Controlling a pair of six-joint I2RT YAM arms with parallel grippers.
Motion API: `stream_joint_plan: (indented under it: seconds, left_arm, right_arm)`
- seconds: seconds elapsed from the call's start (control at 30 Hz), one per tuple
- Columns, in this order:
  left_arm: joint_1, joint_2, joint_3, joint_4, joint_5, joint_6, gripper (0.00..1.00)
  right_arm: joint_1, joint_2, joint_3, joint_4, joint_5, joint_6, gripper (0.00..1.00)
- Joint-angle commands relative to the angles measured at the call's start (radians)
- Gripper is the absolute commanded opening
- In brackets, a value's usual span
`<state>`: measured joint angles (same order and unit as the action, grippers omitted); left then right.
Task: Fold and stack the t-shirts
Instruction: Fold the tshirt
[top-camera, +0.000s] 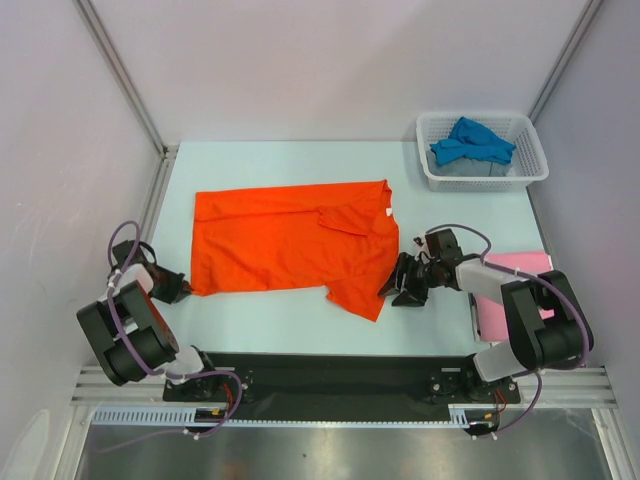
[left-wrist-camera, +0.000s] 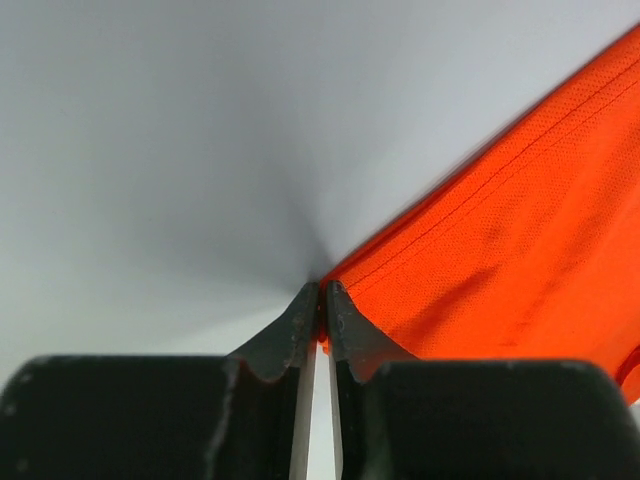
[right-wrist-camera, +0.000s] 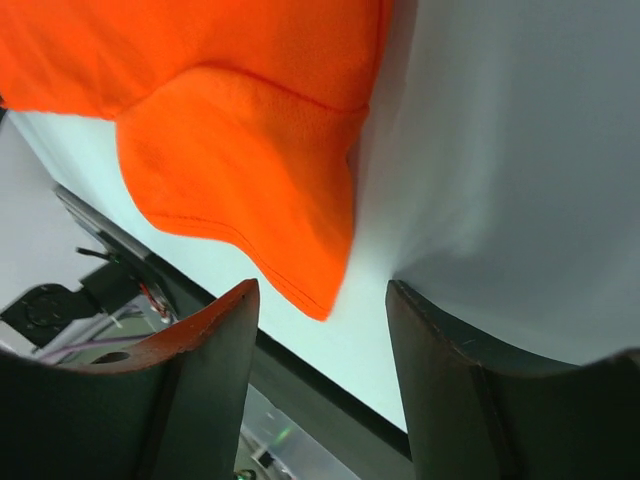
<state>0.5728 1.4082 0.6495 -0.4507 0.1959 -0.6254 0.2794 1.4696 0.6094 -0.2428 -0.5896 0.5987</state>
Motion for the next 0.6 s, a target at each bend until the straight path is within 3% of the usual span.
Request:
stream_joint_plan:
  seconds: [0.0, 0.13, 0.57]
  left_arm:
    - [0.006, 0.061, -0.033, -0.074, -0.047, 0.024, 0.13]
    - [0.006, 0.058, -0.031, -0.082, -0.056, 0.027, 0.05]
    - [0.006, 0.051, -0.001, -0.105, -0.067, 0.033, 0.00]
  right_arm:
    - [-0.003, 0.044, -0.016, 0.129, 0.039, 0.070, 0.58]
    - [-0.006, 0.073, 0.013, 0.154, 0.066, 0.076, 0.52]
    - [-0.014, 0.097, 0.026, 0.138, 0.108, 0.061, 0.51]
